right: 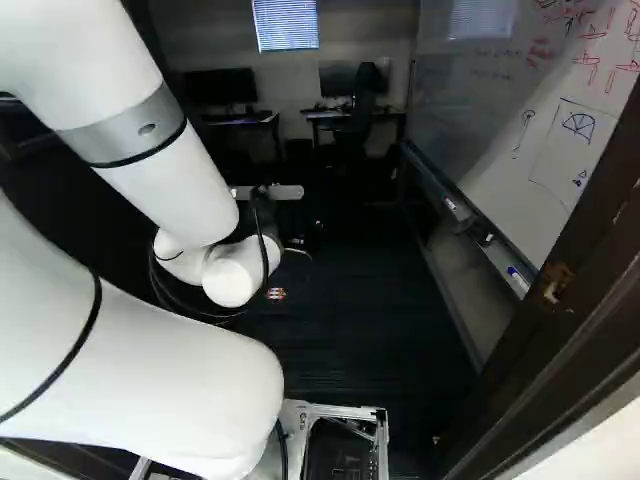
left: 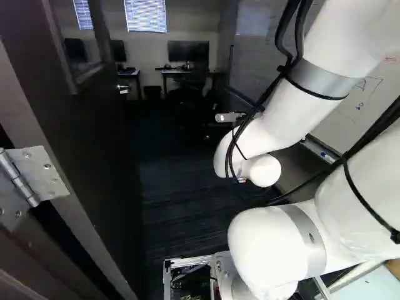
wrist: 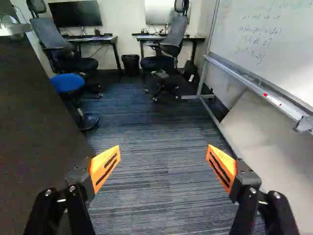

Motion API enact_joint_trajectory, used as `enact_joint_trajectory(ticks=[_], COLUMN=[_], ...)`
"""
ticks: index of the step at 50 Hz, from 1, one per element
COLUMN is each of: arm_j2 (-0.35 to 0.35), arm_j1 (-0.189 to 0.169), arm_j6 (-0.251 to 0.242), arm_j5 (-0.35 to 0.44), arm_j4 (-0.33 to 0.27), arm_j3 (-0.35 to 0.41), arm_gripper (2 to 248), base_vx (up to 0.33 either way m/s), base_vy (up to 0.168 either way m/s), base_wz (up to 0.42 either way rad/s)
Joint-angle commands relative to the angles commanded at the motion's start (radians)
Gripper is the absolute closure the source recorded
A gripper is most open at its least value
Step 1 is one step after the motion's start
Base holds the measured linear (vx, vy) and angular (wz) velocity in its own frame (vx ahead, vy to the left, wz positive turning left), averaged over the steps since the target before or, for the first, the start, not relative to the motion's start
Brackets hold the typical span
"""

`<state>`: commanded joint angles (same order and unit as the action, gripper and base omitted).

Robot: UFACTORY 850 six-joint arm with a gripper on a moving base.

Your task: Open the door and move inside

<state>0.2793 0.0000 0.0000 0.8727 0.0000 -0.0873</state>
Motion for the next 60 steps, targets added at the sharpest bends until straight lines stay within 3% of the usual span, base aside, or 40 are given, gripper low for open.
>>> enact_joint_trajectory(ticks=[60], arm_j2=[0.0], arm_j1=[0.0], arm_j6=[0.0], arm_j5=[0.0], arm_j4=[0.0], arm_j3=[0.0], arm_gripper=[3], base_vx=[0.147], base_vy=[-0.028], base_wz=[0.014])
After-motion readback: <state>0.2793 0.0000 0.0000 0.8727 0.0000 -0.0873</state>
